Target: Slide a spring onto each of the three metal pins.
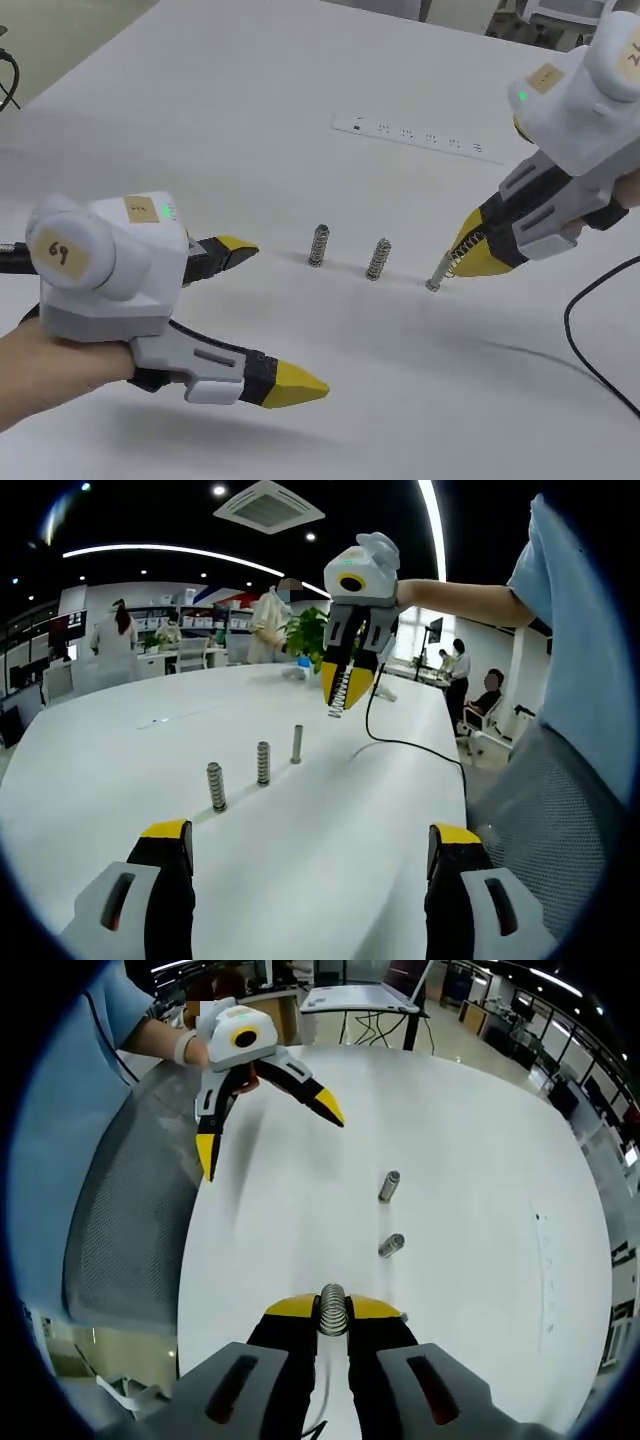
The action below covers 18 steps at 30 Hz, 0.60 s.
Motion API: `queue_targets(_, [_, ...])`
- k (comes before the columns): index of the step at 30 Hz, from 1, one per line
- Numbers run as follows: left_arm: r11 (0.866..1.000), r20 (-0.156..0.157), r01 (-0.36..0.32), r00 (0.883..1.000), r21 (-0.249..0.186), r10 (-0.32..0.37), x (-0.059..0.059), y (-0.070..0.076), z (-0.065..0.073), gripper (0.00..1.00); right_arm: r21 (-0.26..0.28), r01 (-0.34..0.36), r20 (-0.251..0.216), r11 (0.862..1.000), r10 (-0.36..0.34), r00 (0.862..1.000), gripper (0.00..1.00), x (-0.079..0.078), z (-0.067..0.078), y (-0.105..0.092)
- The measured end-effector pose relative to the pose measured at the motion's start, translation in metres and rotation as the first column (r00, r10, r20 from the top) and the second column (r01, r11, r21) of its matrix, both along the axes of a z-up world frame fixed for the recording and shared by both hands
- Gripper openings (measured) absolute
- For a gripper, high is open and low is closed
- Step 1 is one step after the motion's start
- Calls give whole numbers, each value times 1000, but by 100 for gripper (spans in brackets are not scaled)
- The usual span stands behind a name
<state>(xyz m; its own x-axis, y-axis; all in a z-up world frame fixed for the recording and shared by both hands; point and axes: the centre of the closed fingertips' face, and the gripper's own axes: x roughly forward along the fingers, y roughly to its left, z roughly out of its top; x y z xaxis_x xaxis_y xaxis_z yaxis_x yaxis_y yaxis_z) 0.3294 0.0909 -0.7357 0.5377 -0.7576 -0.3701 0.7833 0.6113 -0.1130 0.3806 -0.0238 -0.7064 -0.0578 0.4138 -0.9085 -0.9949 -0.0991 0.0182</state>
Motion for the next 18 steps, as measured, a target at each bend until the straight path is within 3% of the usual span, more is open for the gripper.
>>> queue_targets(18, [1000,-20,1,1000,0,-1,1,1,-4,93,-61,20,45,998,-17,999,8,31,-6,-15])
